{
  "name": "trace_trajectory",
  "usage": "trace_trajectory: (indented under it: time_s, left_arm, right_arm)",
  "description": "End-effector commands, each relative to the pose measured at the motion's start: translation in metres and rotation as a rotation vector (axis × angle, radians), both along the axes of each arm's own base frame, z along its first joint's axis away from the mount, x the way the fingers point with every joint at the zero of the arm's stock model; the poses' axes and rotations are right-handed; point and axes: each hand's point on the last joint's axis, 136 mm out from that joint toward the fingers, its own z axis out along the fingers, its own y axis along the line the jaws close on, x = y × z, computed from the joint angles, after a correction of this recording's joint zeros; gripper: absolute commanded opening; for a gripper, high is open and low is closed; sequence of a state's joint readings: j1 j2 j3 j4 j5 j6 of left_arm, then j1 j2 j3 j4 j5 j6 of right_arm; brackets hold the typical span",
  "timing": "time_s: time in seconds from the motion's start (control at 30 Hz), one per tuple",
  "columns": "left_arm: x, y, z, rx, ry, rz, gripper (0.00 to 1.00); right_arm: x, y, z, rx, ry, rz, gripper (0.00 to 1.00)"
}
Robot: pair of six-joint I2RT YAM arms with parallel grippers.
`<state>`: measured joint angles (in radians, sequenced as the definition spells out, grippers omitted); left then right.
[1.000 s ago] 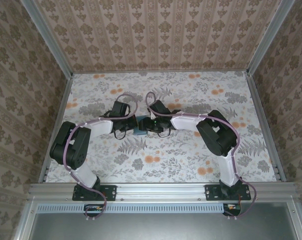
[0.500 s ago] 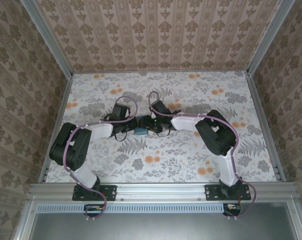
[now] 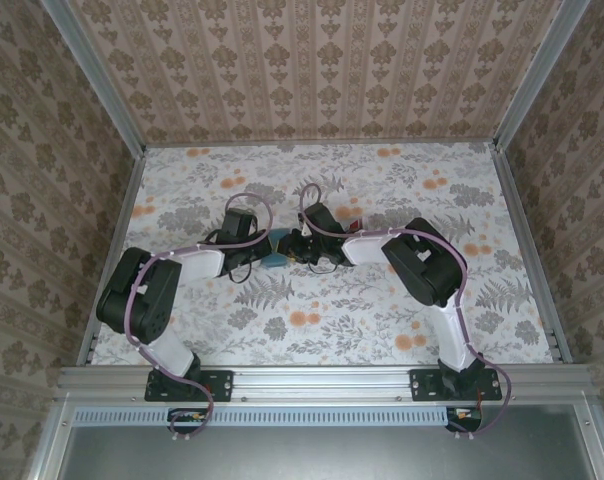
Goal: Put the credit cards into the card holder
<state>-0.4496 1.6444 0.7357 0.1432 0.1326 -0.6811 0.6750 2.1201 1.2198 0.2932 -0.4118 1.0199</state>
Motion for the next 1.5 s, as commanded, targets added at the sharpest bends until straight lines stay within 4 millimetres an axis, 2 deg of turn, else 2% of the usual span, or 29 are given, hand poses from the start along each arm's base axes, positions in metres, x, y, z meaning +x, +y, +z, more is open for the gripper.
trace_trajectory:
  time_s: [0.0,0.13,0.23,0.37,0.43,0.5,0.57,0.7,0.87,0.97,1.03,1.07,1.2,1.33,1.47]
  left_arm:
    - [-0.06,0.003,-0.041,0.037,0.243,-0.065,0.01]
    - [-0.056,0.009,-0.022,0.041,0.206,-0.055,0.09]
    - [-0.049,0.029,-0.003,0.04,0.175,-0.004,0.15]
    - [-0.046,0.055,0.026,0.046,0.112,0.054,0.21]
    - [-0.046,0.066,0.037,0.048,0.083,0.081,0.23]
    - [-0.047,0.077,0.043,0.036,0.073,0.106,0.25]
    - [-0.048,0.083,0.045,0.014,0.069,0.122,0.25]
    - [-0.05,0.091,0.044,-0.009,0.067,0.146,0.25]
    - [-0.053,0.1,0.043,-0.029,0.076,0.165,0.26]
    - [-0.057,0.108,0.043,-0.032,0.076,0.186,0.26]
    - [-0.058,0.113,0.044,-0.038,0.071,0.201,0.27]
    - [-0.059,0.115,0.044,-0.042,0.071,0.206,0.28]
    - [-0.057,0.118,0.045,-0.053,0.064,0.209,0.29]
    - [-0.051,0.115,0.048,-0.059,0.066,0.195,0.29]
    - [-0.036,0.108,0.057,-0.086,0.047,0.169,0.29]
  right_arm:
    - [-0.008,0.022,0.014,0.025,-0.104,0.083,0.15]
    - [-0.008,-0.002,0.017,-0.171,-0.175,0.11,0.13]
    - [-0.006,-0.026,0.024,-0.38,-0.249,0.16,0.12]
    - [-0.001,-0.064,0.047,-0.677,-0.375,0.234,0.12]
    - [0.001,-0.075,0.06,-0.789,-0.456,0.274,0.12]
    - [0.002,-0.079,0.07,-0.922,-0.565,0.352,0.11]
    - [-0.001,-0.077,0.071,-1.08,-0.684,0.449,0.11]
    - [-0.004,-0.06,0.055,-1.313,-0.875,0.611,0.11]
    - [-0.012,-0.033,0.028,-1.41,-1.037,0.737,0.13]
    - [-0.027,-0.019,0.023,-1.396,-1.118,0.767,0.19]
    - [-0.036,-0.015,0.021,-1.363,-1.131,0.774,0.28]
    - [-0.04,-0.014,0.022,-1.346,-1.133,0.769,0.37]
    - [-0.055,-0.017,0.03,-1.286,-1.14,0.743,0.48]
    - [-0.072,-0.023,0.041,-1.238,-1.135,0.719,0.53]
    - [-0.094,-0.04,0.059,-1.131,-1.104,0.661,0.55]
